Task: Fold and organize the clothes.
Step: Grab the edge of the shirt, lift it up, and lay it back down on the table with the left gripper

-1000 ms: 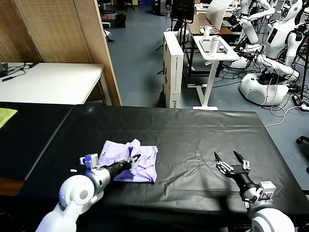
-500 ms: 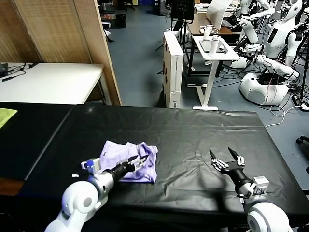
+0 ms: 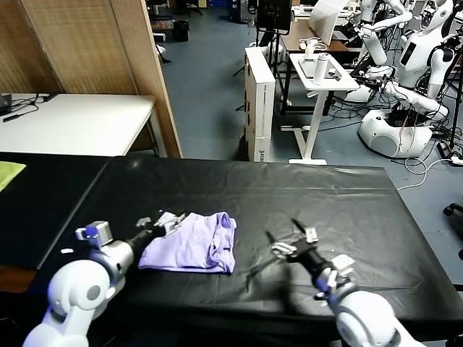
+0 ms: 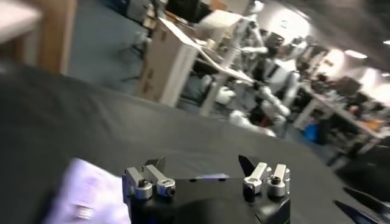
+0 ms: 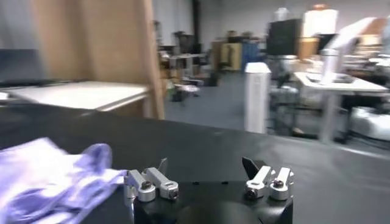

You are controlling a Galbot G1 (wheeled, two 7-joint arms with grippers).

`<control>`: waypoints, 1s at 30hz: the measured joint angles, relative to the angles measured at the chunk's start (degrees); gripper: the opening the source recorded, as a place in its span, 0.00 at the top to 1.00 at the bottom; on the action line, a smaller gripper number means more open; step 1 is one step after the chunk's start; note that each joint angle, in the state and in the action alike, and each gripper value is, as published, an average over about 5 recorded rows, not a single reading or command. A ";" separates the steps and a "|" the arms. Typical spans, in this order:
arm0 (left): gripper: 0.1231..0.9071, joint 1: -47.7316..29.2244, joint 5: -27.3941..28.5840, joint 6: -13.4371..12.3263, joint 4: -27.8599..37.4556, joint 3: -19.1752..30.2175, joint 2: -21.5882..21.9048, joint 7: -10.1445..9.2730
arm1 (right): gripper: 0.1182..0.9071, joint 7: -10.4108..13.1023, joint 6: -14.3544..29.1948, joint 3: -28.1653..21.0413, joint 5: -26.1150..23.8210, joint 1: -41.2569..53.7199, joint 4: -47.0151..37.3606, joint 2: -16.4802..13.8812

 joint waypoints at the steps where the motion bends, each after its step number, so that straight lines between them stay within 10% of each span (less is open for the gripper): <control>1: 0.00 0.37 0.43 0.00 -0.12 -0.38 -0.09 0.00 | 0.00 -0.01 -0.09 -2.02 -0.72 1.31 -0.50 0.23; 14: 0.00 4.28 3.98 0.00 -2.15 -3.60 -1.54 0.12 | 0.00 1.45 -5.88 -18.29 -9.82 14.50 -8.25 7.19; 30: 0.00 5.96 5.57 0.00 -2.02 -3.66 -2.79 0.87 | 0.00 5.64 -12.32 -14.98 -15.17 8.29 -6.21 7.23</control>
